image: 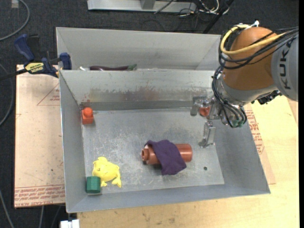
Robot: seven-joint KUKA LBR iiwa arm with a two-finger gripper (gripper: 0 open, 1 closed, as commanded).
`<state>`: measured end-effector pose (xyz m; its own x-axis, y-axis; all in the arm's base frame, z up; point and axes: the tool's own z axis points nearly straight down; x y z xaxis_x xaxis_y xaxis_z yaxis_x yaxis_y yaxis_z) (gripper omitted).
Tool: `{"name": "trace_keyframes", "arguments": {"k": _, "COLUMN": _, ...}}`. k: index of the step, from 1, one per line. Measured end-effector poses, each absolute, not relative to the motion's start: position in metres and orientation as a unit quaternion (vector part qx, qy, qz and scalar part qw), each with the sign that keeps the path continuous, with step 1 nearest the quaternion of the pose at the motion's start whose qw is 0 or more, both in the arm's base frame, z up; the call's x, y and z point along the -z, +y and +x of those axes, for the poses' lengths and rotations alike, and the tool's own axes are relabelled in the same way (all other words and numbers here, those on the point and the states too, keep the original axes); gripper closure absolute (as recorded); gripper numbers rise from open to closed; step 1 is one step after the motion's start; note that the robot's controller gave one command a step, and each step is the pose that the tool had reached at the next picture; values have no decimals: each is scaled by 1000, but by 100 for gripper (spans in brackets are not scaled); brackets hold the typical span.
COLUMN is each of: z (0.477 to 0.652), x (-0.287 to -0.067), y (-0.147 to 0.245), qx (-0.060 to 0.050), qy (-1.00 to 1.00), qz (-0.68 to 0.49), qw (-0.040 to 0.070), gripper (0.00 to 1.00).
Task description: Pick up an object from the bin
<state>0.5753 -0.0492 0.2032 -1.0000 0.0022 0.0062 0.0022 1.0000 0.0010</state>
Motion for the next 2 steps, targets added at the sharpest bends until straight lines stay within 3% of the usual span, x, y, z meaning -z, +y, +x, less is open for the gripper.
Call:
{"name": "trace_keyframes", "arguments": {"k": 1, "z": 577, "x": -208, "y": -49, "qx": 0, "qy": -1000, "qz": 0, "qw": -1, "gripper": 0}}
{"name": "trace_keyframes", "arguments": {"k": 2, "z": 561, "x": -162, "y": -29, "qx": 0, "qy": -1000, "qz": 16, "qw": -3, "gripper": 0}}
